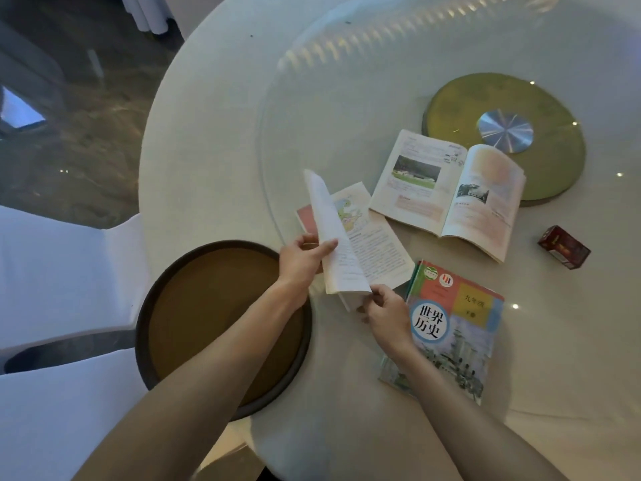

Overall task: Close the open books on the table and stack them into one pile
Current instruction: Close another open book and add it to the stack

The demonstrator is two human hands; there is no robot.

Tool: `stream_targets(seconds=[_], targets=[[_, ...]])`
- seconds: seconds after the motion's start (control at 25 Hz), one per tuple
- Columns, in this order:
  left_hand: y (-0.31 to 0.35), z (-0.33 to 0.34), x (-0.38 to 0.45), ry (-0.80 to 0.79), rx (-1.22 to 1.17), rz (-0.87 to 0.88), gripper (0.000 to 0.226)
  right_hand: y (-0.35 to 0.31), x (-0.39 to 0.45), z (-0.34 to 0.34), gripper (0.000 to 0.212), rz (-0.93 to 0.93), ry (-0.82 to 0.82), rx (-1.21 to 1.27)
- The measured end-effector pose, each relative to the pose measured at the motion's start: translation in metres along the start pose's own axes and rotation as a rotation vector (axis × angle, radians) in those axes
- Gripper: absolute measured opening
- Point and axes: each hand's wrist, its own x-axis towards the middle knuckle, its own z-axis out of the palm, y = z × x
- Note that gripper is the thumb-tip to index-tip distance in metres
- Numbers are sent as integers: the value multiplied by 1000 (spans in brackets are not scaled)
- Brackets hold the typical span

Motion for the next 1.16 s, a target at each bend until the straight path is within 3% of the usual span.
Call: stream_targets(seconds=[0.2,0.28,0.36,0.48,0.6,0.8,1.0,1.16], targets=[[3,44,11,-155,78,-48,15,7,6,-1,14,183,35,15],[-5,44,14,-189,81,-87,23,6,11,-2,14,231,34,31],[-16,37,16,-86,130,-98,30,7,16,-4,14,257,24,54],[-37,17,17,205,316,-115,43,6,18,-4,13,337,-35,169],[-52,9,18,210,409,-141,52,-2,17,-1,10,435,-146,314],[-55,1,31,183,421,-145,41,-10,12,1,11,527,-228,353],[-46,6,25,177,299,-92,15,-8,14,-21,39,472,-246,62],[-21,16,7,124,149,49,13,-15,21,-49,36,171,46,128]])
